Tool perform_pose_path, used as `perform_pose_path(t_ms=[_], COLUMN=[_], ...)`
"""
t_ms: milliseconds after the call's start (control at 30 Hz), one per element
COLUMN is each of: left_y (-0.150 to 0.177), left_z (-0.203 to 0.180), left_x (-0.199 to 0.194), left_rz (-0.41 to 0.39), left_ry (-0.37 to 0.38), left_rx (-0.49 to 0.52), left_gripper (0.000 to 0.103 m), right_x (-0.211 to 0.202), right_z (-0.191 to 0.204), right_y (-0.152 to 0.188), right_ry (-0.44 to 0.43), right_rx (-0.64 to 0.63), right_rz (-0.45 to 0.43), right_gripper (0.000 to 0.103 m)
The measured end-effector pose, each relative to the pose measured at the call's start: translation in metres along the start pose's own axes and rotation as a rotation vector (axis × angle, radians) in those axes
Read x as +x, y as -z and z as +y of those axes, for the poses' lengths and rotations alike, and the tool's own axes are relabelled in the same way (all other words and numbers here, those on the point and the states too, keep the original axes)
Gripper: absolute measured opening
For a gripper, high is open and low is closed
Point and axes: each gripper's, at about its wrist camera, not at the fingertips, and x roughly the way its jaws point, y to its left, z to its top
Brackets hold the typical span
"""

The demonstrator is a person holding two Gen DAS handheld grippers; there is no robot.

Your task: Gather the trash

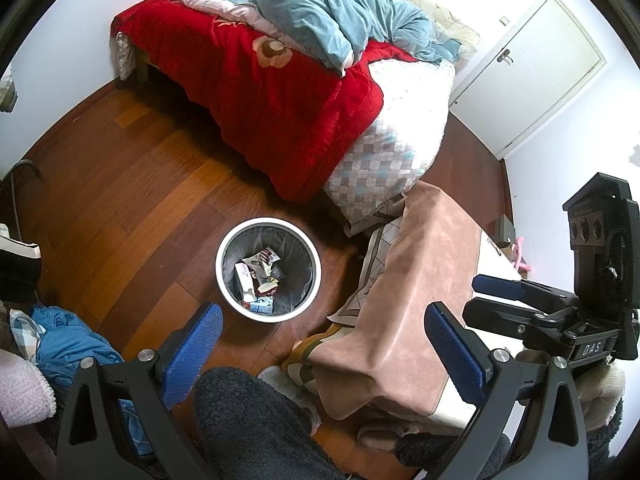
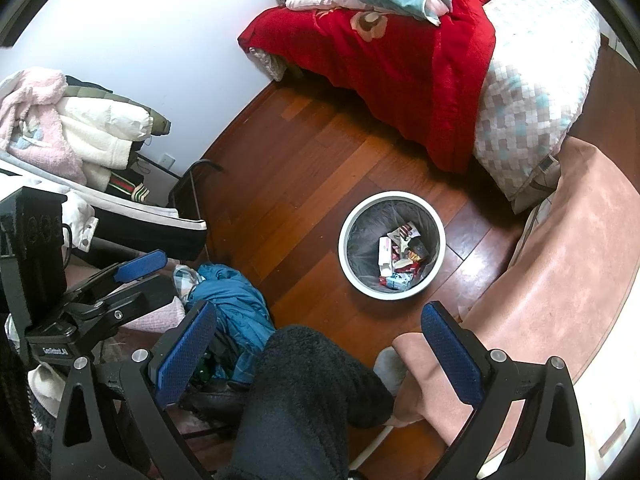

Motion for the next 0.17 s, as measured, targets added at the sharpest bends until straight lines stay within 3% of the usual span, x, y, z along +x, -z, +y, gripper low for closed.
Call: perform_pose_path(t_ms=[167], left_y=[-0.0018], left_z=[0.0011], left_x=[-0.0007], left_rz=[0.001], left_ry=[0.004], left_rx=[0.002], left_gripper=[0.103], right_x=[-0.0003], right_z=[0.0012], right_y=[0.0003], right_ry=[0.001], right_rx=[-0.002], right_rz=[0.001], right_gripper=[0.103])
